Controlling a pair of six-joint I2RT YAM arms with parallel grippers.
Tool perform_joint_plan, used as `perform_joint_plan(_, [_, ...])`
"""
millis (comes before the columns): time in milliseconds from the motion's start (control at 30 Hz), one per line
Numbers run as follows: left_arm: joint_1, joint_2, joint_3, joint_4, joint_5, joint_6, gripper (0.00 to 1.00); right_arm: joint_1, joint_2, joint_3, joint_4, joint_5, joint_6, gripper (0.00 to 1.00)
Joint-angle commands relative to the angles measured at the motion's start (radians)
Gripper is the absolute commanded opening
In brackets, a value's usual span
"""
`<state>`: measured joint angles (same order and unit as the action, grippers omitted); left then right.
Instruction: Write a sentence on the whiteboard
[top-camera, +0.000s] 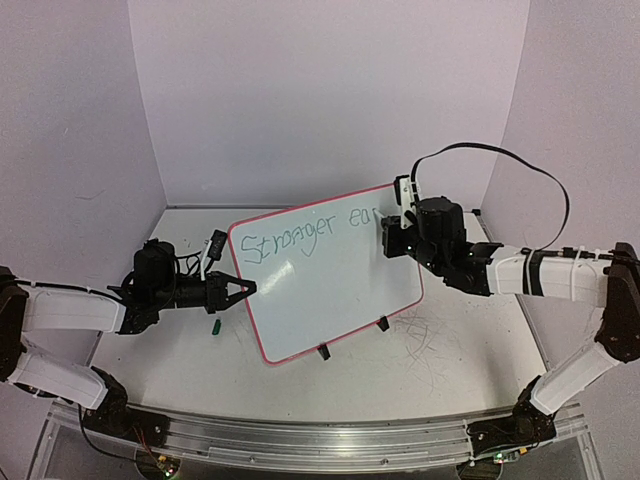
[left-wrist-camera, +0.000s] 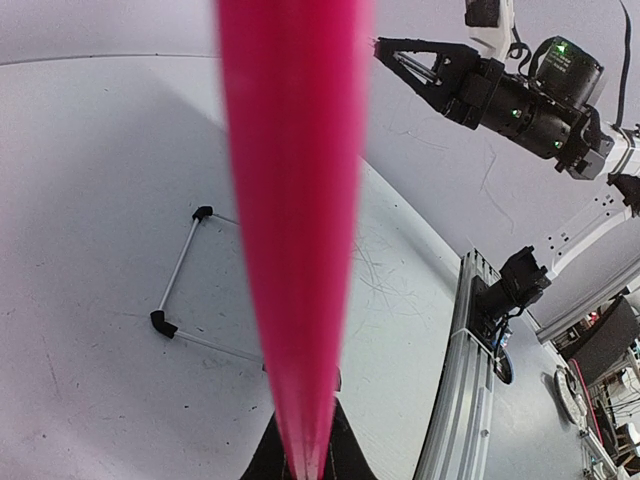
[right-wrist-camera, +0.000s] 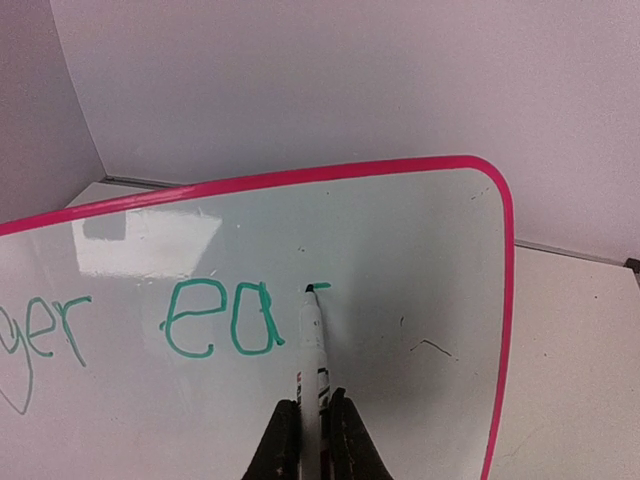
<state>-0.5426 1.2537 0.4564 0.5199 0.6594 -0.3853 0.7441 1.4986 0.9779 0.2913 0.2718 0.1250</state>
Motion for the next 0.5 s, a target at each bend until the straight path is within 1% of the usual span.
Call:
perform_joint_plan(0, [0.004, -0.018, 0.024, -0.008, -0.027, 0.074, 0.0, 0.007, -0.019, 0.004, 0.0, -0.034, 0.014, 0.0])
perform_joint_plan(467, [0.004, -0.014, 0.025, -0.008, -0.026, 0.075, 0.0, 0.011, -0.05, -0.067, -0.032, -0.031, 0.042, 0.0])
